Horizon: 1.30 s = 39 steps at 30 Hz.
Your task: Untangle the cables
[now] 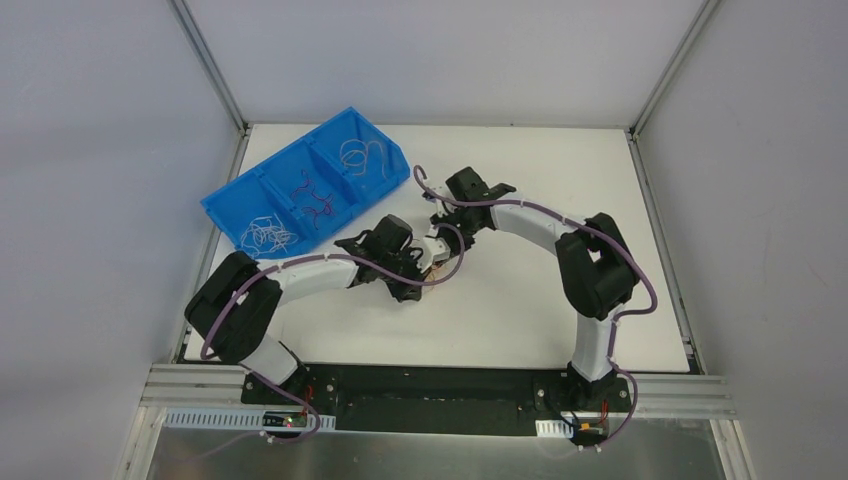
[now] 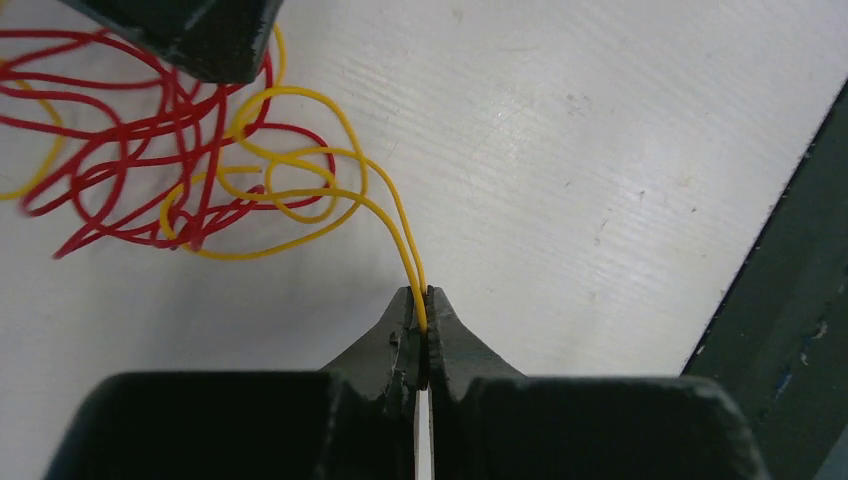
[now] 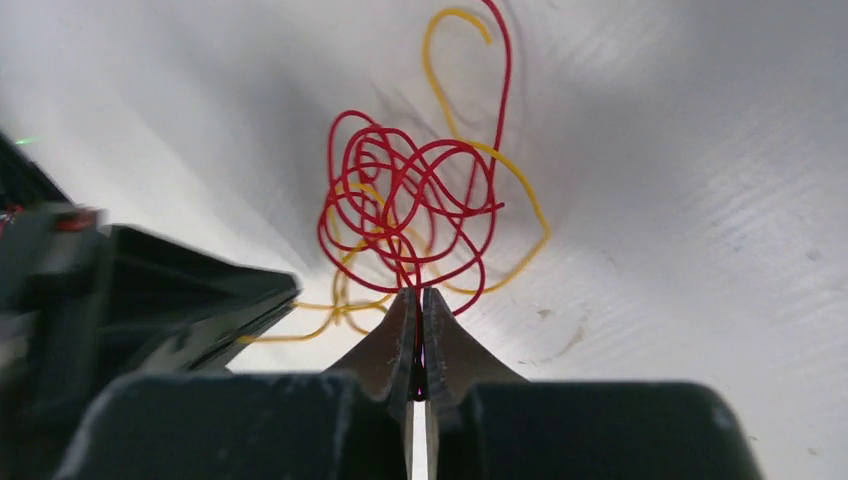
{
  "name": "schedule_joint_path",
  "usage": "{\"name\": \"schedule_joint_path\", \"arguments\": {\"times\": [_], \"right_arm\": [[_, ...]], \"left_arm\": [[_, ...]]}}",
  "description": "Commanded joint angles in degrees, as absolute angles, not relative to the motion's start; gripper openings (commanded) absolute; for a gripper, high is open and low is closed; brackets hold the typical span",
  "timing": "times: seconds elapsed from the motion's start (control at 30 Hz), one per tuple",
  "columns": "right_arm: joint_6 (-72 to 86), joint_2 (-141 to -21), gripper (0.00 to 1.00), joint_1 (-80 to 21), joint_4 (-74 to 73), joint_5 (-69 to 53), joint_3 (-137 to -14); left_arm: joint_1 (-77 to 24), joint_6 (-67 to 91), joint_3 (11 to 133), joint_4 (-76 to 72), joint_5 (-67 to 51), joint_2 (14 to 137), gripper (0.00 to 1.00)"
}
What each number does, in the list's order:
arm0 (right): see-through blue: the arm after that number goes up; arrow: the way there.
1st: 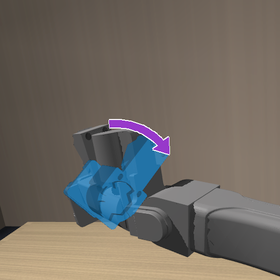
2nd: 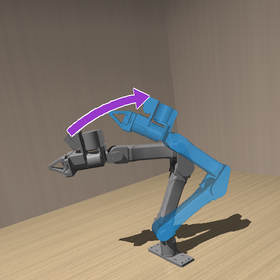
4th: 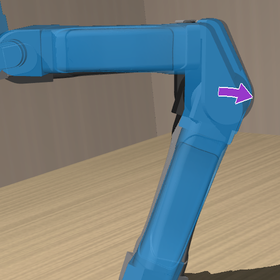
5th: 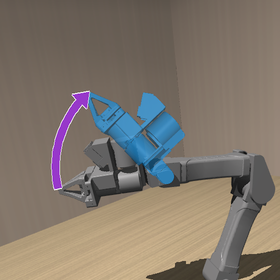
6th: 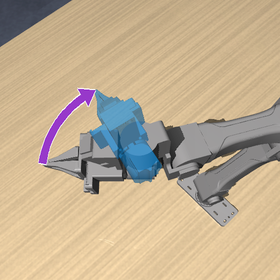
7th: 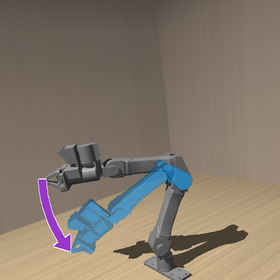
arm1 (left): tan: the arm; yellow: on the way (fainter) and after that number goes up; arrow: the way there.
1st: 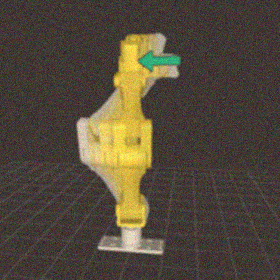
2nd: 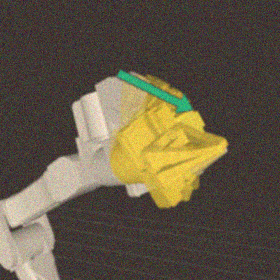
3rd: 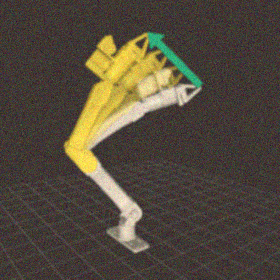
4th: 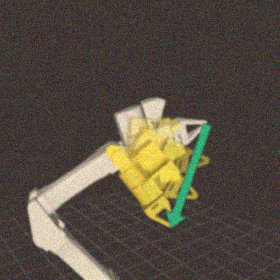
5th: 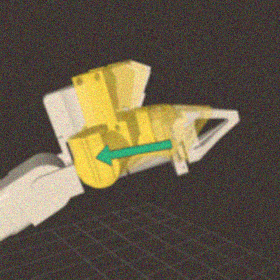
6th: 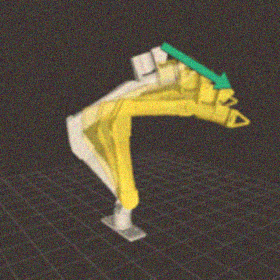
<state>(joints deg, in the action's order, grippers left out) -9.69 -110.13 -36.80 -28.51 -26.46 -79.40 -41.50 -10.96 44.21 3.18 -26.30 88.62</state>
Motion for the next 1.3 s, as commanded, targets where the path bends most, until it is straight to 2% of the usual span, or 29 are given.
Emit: {"name": "schedule_joint_path", "arguments": {"times": [0.0,0.1,0.2,0.33,0.5,0.7,0.8,1.27], "right_arm": [[-11.5,-107.4,0.0,-34.3,-29.2,-19.9,-77.1],[-13.8,-105.7,0.0,-31.8,-28.8,-14.2,-74.8],[-14.9,-104.0,0.0,-28.0,-28.7,-11.5,-72.9],[-17.9,-102.3,0.0,-23.4,-28.8,-8.0,-70.4],[-21.6,-100.8,0.0,-17.8,-29.9,-5.5,-68.3],[-25.2,-101.4,0.0,-12.5,-30.1,-3.5,-66.3],[-25.0,-101.3,0.0,-11.4,-30.8,-5.0,-66.4],[-19.4,-96.9,0.0,-11.3,-36.9,-16.2,-72.1]], "left_arm": [[-41.6,-10.6,51.9,12.9,-30.1,79.9,0.0],[-39.5,-6.9,55.2,16.3,-36.8,69.4,0.0],[-33.8,0.4,60.8,18.7,-46.5,65.0,0.0],[-26.5,8.0,69.9,19.3,-53.0,63.2,0.0],[-19.7,13.5,83.1,18.9,-54.5,64.7,0.0],[-11.3,23.9,94.2,9.2,-52.1,68.7,0.0],[-8.7,22.3,97.7,9.4,-48.0,73.0,0.0],[-3.7,22.0,100.2,4.8,-34.1,97.9,0.0]]}}
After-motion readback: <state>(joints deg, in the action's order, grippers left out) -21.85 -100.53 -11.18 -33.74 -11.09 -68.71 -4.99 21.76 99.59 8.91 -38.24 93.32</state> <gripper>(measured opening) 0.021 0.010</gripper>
